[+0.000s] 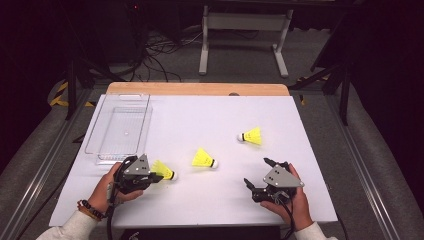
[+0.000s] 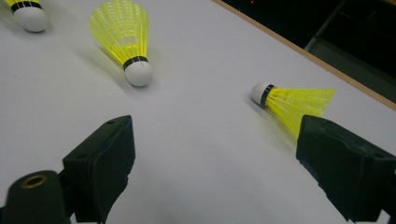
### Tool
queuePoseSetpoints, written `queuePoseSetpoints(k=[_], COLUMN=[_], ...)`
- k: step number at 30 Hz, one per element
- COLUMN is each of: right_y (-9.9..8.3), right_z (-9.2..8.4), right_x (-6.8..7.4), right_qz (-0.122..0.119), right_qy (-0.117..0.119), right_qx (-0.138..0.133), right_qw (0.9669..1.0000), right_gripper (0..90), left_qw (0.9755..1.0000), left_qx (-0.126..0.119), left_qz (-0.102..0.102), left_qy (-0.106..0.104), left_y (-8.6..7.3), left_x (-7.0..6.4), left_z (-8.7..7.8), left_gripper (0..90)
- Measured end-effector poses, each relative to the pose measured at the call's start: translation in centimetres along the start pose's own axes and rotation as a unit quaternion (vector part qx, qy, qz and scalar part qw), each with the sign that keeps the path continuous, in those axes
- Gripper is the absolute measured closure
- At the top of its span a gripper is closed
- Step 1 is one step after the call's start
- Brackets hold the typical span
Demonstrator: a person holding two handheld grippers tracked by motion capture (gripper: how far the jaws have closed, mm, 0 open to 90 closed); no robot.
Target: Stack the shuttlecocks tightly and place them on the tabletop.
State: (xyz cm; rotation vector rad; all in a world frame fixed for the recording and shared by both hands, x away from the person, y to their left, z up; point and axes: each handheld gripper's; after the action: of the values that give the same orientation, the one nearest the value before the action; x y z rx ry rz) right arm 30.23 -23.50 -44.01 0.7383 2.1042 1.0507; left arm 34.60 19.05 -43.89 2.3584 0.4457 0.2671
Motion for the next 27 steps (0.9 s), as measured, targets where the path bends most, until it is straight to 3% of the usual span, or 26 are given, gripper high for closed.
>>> queuePoseSetpoints(k=[8,11,15,17,27], right_y=[-0.1,-0.1,0.0,-0.1,-0.1], right_z=[0.0,0.0,0.1,0.1,0.3], right_x=[0.0,0.0,0.1,0.1,0.3], right_qz=[-0.004,-0.004,-0.006,-0.008,-0.019], right_qy=[-0.001,-0.001,0.000,0.001,0.003], right_qx=[0.002,0.003,0.006,0.008,0.017], right_qw=[1.0000,1.0000,1.0000,0.9999,0.9997], right_gripper=[12.6,12.6,12.5,12.5,12.5], left_qw=[0.9997,0.9997,0.9997,0.9990,0.9965], left_qx=[-0.002,-0.004,0.016,0.036,0.052], left_qz=[-0.006,-0.008,0.005,0.023,0.064], left_qy=[0.025,0.023,0.019,0.011,0.013], left_y=[-0.8,-0.9,-0.5,0.1,2.4], left_x=[0.7,1.0,1.0,0.7,0.2], left_z=[-2.1,-2.4,-2.4,-2.1,-0.5], left_gripper=[87.9,87.5,86.7,86.8,81.8])
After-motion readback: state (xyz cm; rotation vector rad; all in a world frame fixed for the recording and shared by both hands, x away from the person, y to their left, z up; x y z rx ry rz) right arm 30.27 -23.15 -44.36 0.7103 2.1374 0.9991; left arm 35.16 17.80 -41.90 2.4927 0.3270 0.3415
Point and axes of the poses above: each handheld gripper's, and its own axes: z roughly forward along the jaws, y roughly out of its top, x roughly to its left
